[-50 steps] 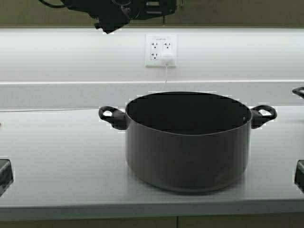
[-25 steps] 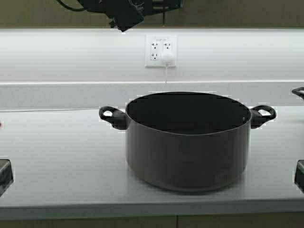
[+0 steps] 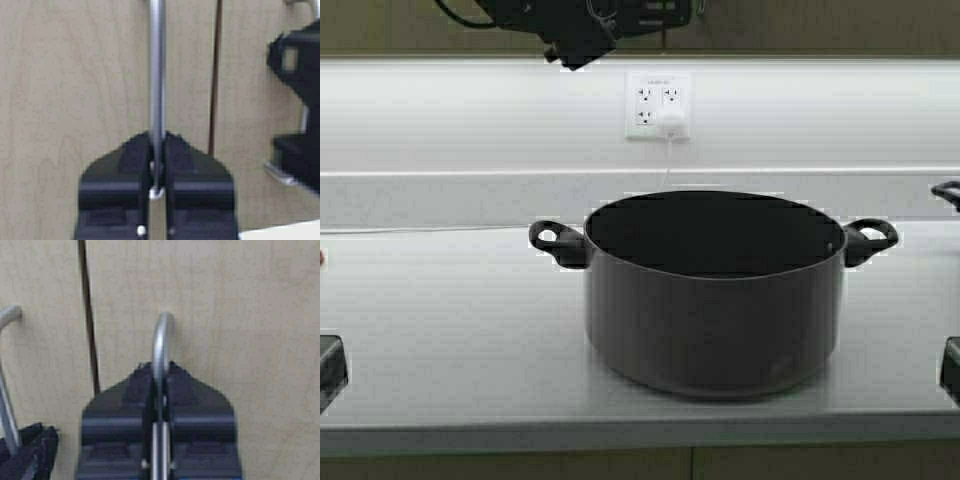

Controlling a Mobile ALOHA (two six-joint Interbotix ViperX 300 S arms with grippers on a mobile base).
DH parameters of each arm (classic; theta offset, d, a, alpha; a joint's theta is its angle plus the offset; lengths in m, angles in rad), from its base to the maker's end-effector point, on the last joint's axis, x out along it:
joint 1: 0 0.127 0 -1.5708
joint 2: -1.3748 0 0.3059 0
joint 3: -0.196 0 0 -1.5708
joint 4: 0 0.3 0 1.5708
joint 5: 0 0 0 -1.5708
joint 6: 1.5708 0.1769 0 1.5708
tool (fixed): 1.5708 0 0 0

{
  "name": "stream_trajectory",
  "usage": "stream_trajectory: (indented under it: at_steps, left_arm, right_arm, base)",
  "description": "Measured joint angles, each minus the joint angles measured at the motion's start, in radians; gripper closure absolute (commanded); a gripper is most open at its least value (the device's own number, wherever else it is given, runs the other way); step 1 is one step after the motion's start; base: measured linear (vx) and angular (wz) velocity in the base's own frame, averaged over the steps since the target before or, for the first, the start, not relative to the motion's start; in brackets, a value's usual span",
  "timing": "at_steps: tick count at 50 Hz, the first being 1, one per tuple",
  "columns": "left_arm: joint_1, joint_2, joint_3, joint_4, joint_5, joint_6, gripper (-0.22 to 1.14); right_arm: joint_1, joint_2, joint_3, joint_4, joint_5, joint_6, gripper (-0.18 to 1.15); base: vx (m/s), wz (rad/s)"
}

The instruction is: Open the cabinet, put the pot inside, then close it

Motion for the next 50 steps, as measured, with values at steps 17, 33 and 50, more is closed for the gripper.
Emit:
stream_trajectory:
  at_steps: [17, 33, 50]
  left_arm:
    - [-0.002, -0.061, 0.032, 0.003, 0.126, 0.002, 0.89]
    - [-0.009, -0.227, 0.158, 0.012, 0.310, 0.006, 0.89]
    - [-0.008, -0.453, 0.354, 0.017, 0.456, 0.034, 0.89]
  right_arm:
    - [0.003, -0.100, 0.091, 0.000, 0.038, 0.003, 0.92]
    - [0.000, -0.255, 0.193, 0.008, 0.218, -0.005, 0.92]
    - [-0.054, -0.449, 0.328, -0.005, 0.383, -0.015, 0.92]
  base:
    - [0.00, 0.00]
    - [-0.02, 0.00]
    - [-0.07, 0.02]
